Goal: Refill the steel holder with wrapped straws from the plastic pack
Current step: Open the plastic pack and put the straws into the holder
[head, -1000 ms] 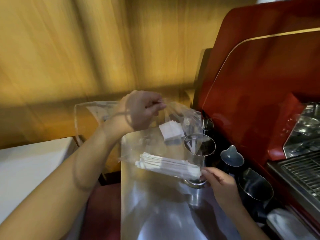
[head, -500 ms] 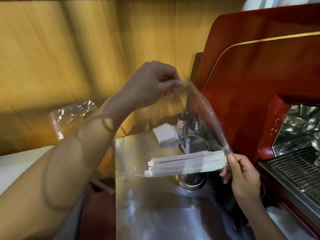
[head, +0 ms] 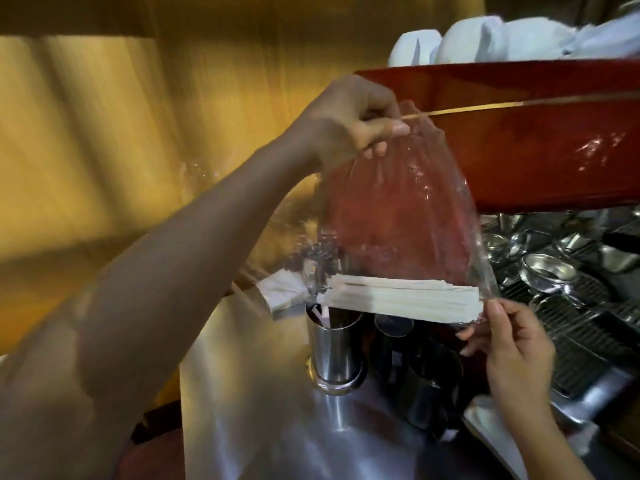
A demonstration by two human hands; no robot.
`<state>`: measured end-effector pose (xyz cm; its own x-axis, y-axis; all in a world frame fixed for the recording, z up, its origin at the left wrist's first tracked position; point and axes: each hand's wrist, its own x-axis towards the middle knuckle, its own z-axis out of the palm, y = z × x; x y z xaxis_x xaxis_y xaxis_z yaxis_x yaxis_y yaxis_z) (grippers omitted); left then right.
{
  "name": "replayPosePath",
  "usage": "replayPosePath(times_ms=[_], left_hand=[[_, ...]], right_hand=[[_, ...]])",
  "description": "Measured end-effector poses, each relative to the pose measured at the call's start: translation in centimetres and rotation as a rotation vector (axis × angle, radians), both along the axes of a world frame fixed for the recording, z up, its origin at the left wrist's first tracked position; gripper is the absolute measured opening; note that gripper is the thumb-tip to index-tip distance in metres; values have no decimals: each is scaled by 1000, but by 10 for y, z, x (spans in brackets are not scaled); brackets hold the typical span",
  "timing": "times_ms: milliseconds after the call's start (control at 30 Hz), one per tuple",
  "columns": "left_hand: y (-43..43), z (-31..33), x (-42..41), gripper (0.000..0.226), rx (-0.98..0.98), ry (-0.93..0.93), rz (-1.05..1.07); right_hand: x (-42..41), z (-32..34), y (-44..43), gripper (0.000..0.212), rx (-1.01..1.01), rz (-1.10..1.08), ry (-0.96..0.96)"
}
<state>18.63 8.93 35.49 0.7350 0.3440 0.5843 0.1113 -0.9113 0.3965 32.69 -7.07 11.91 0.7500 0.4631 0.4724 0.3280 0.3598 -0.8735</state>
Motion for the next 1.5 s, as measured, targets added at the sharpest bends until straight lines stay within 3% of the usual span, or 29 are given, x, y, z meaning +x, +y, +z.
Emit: replayPosePath(times_ms=[333,567,800,1033,1200,1500], left_hand=[[-19,-2,57,16,10,-39,-184],[-23,-15,74,21,15,-28,-199],[-7,-27,60,21,-51,6,-115],[-2,-35,48,20,-14,168,35],[-2,-35,35,5,-213,142,12],[17,-46,-2,7,-256,67,-2]], right_hand=[[19,16,-56,19,-55,-243,-30],[27,6,-75,21,-103,-316,8],[23,4,-69,23,-118,-213,39],[15,5,-46,16,-98,-93,81],[15,5,-33,22,-61,-20,85],[16,18,-19,19,-121,-18,-54]])
